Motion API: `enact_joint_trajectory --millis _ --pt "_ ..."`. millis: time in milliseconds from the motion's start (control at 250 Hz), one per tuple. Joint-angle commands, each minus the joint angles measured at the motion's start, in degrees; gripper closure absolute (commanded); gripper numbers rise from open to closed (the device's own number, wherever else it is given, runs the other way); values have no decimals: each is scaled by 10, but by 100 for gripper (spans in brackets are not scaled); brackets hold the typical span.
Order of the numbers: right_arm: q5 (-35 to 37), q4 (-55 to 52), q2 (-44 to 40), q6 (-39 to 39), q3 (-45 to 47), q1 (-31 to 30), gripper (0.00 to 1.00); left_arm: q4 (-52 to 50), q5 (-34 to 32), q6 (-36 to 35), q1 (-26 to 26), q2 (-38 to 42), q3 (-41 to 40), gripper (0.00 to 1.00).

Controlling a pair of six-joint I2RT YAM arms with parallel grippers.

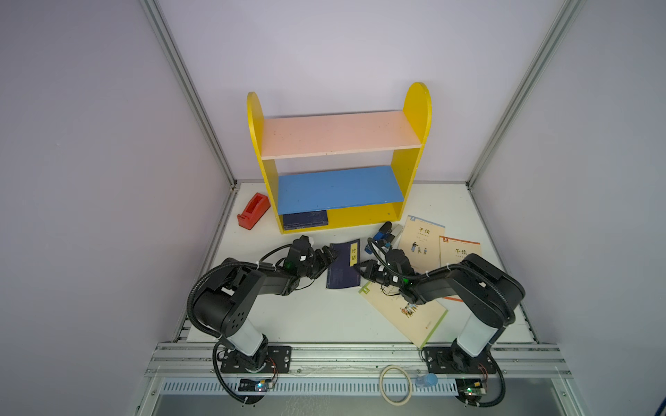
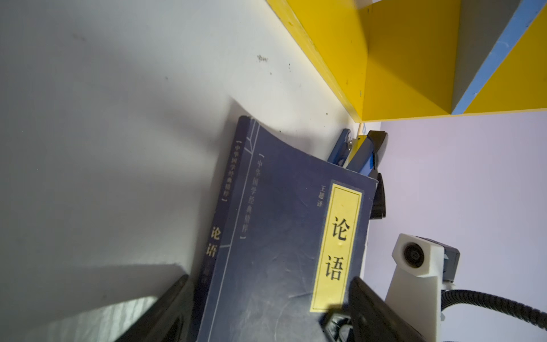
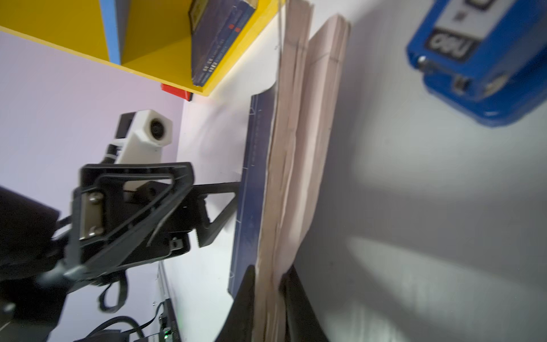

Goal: Stacking books/files
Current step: Pick up the book at the center of the table.

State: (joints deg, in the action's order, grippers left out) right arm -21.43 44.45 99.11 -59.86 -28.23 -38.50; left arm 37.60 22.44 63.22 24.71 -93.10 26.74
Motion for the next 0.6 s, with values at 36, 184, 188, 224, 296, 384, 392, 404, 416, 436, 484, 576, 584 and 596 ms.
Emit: enact_joint_trajectory --millis 36,184,188,224,296,384,392,404,416,436,484,576,584,596 --pt "-56 74 -26 -27 6 -3 100 98 58 14 -12 -16 -19 16" --pt "-67 109 -10 -44 4 -5 100 153 76 26 -12 -23 -32 16" --pt "-67 109 -9 -44 4 -5 100 154 77 26 -12 -23 -32 16" --pt "-67 109 -3 -45 1 -6 100 163 79 28 -13 -22 -34 16" --pt "-64 109 16 -44 -4 -7 100 173 83 29 -12 -17 -37 16" --pt "-67 118 42 -44 -9 -6 100 172 87 27 -13 -4 -41 16" --pt "-67 118 45 -44 -10 -6 100 172 88 27 -13 -2 -41 16" --pt "-68 119 48 -43 -11 -6 100 171 88 26 -13 0 -41 16" --pt "-68 119 50 -43 -12 -6 100 169 88 26 -13 2 -42 17" --pt "-69 121 55 -42 -14 -6 100 164 88 25 -14 6 -42 16" --pt "-72 130 68 -43 -16 -6 100 152 89 20 -15 17 -42 17" --pt "-77 152 84 -44 -18 -5 100 126 89 10 -16 41 -42 19" --pt "-77 152 85 -44 -18 -5 100 124 89 9 -16 43 -42 19" --pt "-78 154 87 -44 -19 -5 100 120 88 8 -16 47 -42 19"
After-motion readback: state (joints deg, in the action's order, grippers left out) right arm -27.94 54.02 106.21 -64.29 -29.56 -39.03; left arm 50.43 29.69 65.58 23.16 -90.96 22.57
